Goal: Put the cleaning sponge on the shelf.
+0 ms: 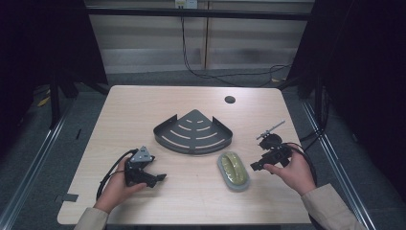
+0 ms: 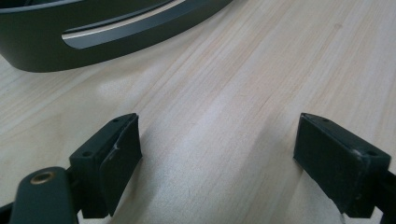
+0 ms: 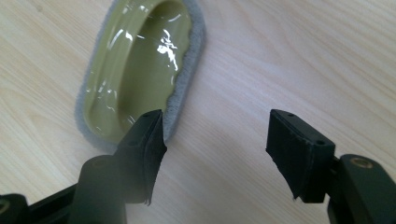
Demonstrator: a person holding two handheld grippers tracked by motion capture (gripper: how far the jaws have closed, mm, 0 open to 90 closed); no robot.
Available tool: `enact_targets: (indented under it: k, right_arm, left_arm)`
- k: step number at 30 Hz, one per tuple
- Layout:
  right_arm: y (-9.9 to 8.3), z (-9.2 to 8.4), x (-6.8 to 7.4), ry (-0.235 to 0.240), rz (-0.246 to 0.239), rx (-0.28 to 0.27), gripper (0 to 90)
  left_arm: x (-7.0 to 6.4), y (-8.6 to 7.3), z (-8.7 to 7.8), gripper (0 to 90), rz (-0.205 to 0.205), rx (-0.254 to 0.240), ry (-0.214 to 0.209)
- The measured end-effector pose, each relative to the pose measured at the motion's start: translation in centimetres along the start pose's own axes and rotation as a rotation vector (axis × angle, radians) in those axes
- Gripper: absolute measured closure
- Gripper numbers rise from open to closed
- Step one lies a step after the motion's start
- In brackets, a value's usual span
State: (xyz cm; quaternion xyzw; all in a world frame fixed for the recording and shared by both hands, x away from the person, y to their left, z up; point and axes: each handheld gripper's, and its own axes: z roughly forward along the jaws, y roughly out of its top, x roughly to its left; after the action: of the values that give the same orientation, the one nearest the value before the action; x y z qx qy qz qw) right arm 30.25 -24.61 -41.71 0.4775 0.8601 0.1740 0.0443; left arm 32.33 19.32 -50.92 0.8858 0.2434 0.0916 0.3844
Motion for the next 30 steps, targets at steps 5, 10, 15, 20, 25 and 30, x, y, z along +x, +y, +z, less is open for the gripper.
enact_targets:
  k: [5,10,15,20,25,30]
  right_arm:
    - [1.0,-0.4,1.0,0.012,-0.010,0.022,38.8]
    - [1.9,-0.7,1.9,0.014,-0.030,0.046,39.6]
    - [2.6,-1.0,2.6,0.008,-0.043,0.066,40.8]
    - [3.3,-1.2,3.2,0.022,-0.029,0.087,41.6]
    - [4.0,-0.7,4.0,0.024,-0.033,0.113,43.2]
    - [4.5,-0.1,4.6,0.040,-0.039,0.129,45.4]
  left_arm:
    - [0.0,0.0,0.0,14.2,0.003,0.001,0.000]
    - [0.0,0.0,0.0,14.2,0.000,0.000,0.000]
    - [0.0,0.0,0.0,14.2,0.000,-0.001,0.000]
    - [0.0,0.0,0.0,14.2,0.001,0.001,0.000]
    - [0.0,0.0,0.0,14.2,0.002,0.000,0.000]
    - [0.0,0.0,0.0,14.2,0.001,0.000,0.000]
